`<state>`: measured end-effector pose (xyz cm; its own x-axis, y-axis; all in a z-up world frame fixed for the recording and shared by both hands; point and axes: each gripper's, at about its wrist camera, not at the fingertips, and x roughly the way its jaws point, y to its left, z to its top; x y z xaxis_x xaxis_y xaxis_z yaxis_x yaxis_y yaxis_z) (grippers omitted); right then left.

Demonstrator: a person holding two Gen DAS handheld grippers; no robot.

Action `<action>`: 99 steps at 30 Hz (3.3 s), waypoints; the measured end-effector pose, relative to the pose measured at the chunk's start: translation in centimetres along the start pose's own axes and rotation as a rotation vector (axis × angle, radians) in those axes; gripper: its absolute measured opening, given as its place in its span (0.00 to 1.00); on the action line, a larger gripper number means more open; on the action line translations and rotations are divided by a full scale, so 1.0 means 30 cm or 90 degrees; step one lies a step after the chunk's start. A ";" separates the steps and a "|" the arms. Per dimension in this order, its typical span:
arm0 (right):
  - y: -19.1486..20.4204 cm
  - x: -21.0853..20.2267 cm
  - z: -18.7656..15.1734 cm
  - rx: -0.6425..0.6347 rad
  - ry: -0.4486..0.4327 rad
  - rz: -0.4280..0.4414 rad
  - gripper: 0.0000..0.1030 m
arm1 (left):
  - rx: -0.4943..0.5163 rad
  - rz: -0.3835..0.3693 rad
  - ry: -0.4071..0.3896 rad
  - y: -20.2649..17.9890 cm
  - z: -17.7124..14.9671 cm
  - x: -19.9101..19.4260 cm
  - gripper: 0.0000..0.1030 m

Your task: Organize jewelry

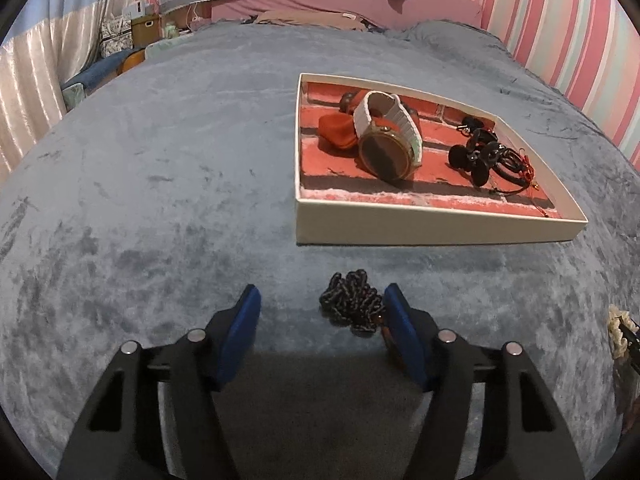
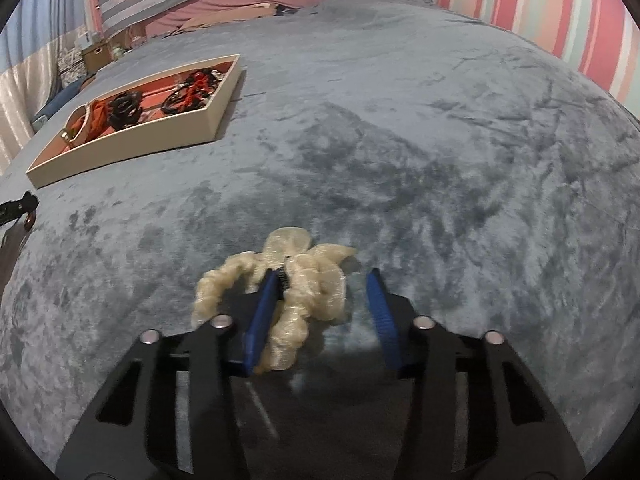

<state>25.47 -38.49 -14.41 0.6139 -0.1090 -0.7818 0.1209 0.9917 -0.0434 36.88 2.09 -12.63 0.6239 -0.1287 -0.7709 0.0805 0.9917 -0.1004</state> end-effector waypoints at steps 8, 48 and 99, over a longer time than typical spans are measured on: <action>0.028 -0.003 0.002 -0.013 -0.001 0.008 0.22 | 0.016 -0.002 -0.004 -0.017 -0.002 0.006 0.43; 0.174 -0.069 0.364 -0.021 -0.125 0.055 0.11 | 0.030 -0.047 -0.116 -0.051 0.222 -0.188 0.21; 0.417 -0.071 0.364 -0.064 -0.177 0.096 0.96 | 0.049 0.025 -0.194 -0.018 0.118 -0.280 0.92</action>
<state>34.21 -26.59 -6.49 0.8098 0.0394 -0.5854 -0.0566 0.9983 -0.0112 34.34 2.63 -3.87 0.8308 -0.0962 -0.5483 0.1031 0.9945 -0.0182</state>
